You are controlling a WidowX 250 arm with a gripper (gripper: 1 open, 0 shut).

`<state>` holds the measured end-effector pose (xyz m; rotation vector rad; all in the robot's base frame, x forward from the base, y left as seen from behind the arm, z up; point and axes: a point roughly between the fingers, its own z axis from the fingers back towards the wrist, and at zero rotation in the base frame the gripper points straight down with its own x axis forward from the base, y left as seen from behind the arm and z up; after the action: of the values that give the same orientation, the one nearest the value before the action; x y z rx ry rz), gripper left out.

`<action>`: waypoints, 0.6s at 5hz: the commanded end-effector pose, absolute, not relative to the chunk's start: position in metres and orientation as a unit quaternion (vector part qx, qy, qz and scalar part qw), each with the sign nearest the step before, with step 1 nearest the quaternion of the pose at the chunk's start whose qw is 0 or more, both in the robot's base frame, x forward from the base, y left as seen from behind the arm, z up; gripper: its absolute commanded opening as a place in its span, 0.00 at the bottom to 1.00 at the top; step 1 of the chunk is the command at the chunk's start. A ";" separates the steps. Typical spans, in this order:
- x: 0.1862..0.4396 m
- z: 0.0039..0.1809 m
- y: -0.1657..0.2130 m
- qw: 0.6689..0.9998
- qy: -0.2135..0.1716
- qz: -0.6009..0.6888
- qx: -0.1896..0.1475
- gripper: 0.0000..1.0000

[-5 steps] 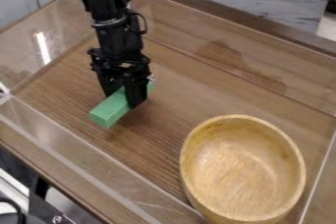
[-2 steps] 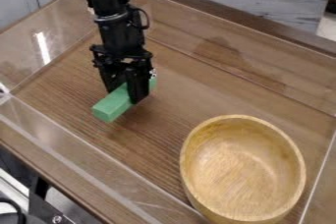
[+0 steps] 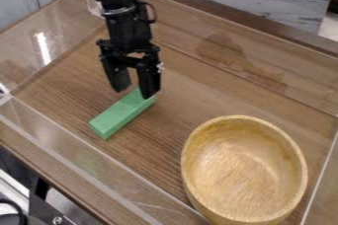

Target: Remove the green block from inside the brown bowl and put it on the table

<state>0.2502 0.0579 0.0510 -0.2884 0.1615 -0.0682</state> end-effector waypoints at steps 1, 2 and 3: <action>0.268 0.068 0.056 0.989 0.051 -0.042 -0.135 1.00; 0.276 0.072 0.051 0.988 0.046 -0.047 -0.137 1.00; 0.283 0.075 0.047 0.988 0.041 -0.050 -0.138 1.00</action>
<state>0.2730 0.0454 0.0609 -0.2955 0.1366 -0.0889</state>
